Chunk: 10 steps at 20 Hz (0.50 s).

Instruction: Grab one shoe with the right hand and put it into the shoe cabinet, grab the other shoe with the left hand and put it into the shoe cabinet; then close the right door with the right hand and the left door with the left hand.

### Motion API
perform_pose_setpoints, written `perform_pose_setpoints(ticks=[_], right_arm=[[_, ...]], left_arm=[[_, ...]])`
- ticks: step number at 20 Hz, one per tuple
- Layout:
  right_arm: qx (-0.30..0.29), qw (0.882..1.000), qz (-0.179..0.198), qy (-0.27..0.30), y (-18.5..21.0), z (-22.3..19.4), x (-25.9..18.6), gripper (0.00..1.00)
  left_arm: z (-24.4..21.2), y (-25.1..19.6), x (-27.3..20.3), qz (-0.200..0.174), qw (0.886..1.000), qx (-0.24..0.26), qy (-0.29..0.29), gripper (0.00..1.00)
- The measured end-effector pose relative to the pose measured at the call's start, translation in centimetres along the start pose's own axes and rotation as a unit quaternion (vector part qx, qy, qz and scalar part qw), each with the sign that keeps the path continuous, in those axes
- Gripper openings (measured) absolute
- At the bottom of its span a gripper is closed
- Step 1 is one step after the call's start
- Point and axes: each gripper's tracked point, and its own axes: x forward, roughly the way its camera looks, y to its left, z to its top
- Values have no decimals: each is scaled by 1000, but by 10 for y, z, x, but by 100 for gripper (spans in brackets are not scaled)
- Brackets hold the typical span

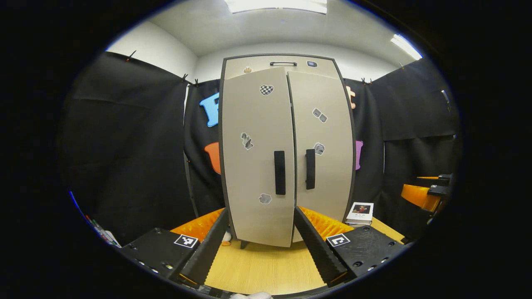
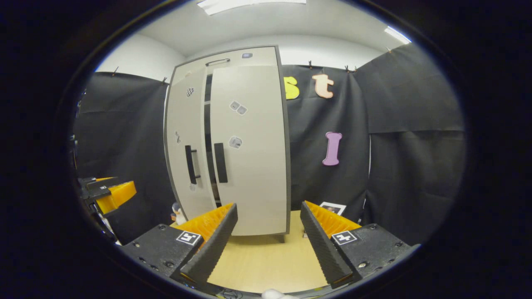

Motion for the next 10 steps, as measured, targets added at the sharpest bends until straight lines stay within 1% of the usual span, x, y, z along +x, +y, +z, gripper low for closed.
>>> perform_pose_setpoints(ticks=[5,10], right_arm=[[1,1000,-6,-4,-4,2,-1,99],[0,1000,-8,-7,-5,5,-4,99]], left_arm=[[1,-2,1,-3,1000,12,-4,96],[3,-3,-1,-6,1000,7,-3,96]])
